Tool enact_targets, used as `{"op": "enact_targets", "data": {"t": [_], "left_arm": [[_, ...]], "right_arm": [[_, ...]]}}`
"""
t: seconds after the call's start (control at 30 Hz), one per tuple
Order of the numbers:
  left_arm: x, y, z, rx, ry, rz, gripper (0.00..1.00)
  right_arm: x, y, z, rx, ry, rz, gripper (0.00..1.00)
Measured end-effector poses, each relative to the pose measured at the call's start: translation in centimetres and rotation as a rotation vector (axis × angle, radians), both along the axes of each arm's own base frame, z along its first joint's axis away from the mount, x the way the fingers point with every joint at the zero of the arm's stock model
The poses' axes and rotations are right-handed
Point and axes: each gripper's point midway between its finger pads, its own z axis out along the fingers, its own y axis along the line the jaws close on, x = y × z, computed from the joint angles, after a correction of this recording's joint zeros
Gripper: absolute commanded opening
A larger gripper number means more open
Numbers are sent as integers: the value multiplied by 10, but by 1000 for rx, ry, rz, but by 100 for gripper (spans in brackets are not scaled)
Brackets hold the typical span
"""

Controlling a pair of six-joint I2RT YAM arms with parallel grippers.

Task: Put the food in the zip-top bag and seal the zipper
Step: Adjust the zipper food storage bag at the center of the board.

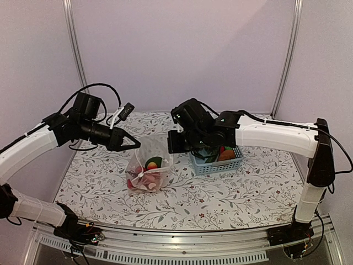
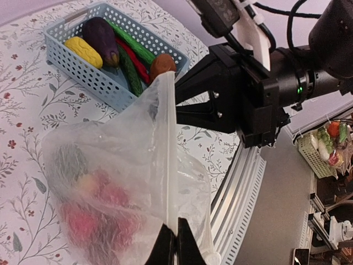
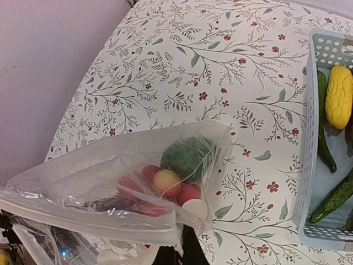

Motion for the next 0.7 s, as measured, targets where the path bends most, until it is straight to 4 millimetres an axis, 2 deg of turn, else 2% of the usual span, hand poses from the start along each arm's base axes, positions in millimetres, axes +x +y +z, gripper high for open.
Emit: {"op": "enact_targets", "data": {"t": [0.13,0.27,0.47,0.57,0.7], "left_arm": [[2,1,-6,7,0,11,0],[8,3,-10,19,-3,47,0],[14,6,-14,26,-6,93,0],[17,10,-14,33,-12,119,0],[22,16,-15,41,-14,154,0]], "right_arm": [[4,0,-5,-12,0,-2,13],[4,0,-4,-15,-4,7,34],[2,0,-1,-15,-11,26,51],[-2,-4,12,2,-22,35,60],[-11,-22,46,43,-66,41,64]]}}
